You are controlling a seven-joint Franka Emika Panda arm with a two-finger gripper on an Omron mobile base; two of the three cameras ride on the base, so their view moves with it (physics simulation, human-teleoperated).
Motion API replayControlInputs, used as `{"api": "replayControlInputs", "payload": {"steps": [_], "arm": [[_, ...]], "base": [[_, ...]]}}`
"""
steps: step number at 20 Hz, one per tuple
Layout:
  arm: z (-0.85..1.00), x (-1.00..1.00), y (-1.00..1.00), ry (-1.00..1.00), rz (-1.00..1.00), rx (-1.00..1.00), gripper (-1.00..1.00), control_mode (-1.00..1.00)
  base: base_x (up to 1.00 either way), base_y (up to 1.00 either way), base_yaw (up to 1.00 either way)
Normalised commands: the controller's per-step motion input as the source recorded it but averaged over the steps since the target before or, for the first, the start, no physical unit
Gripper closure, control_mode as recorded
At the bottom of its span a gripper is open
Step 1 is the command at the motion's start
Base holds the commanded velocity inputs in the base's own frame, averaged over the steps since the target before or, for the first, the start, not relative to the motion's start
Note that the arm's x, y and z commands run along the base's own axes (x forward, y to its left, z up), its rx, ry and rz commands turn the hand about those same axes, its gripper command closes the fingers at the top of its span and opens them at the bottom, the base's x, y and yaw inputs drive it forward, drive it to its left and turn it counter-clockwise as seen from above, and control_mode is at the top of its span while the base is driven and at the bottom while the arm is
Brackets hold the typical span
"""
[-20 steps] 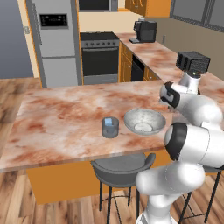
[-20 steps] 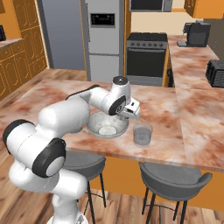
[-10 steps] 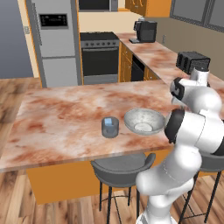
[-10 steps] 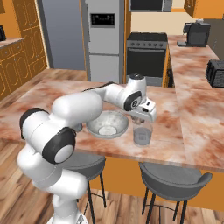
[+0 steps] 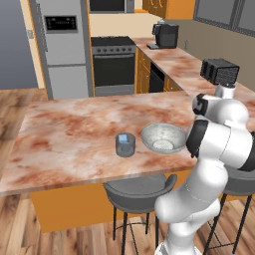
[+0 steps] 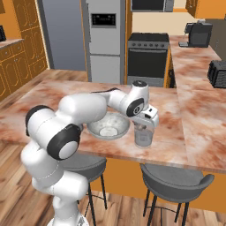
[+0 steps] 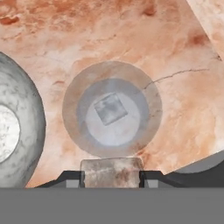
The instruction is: There are four ice cubes in the ice bowl. Place two ice cubes in each glass of water.
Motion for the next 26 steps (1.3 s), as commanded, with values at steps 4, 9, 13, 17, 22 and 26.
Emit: {"api": "replayControlInputs", "payload": {"steps": [4, 9, 13, 17, 22, 26], "arm": [[-0.16, 0.19, 0.0, 0.0, 0.0, 0.0, 1.0, -1.0], [-0.15, 0.21, -0.12, 0.0, 0.0, 0.0, 1.0, -1.0], [-0.09, 0.07, -0.15, 0.0, 0.0, 0.0, 1.0, -1.0], [-0.13, 0.11, -0.08, 0.0, 0.0, 0.0, 1.0, -1.0], [-0.22, 0.16, -0.04, 0.0, 0.0, 0.0, 1.0, -1.0], [-0.1, 0.22, -0.07, 0.0, 0.0, 0.0, 1.0, -1.0]], "base": [[0.0, 0.0, 0.0], [0.0, 0.0, 0.0], [0.0, 0.0, 0.0], [0.0, 0.0, 0.0], [0.0, 0.0, 0.0], [0.0, 0.0, 0.0]]}}
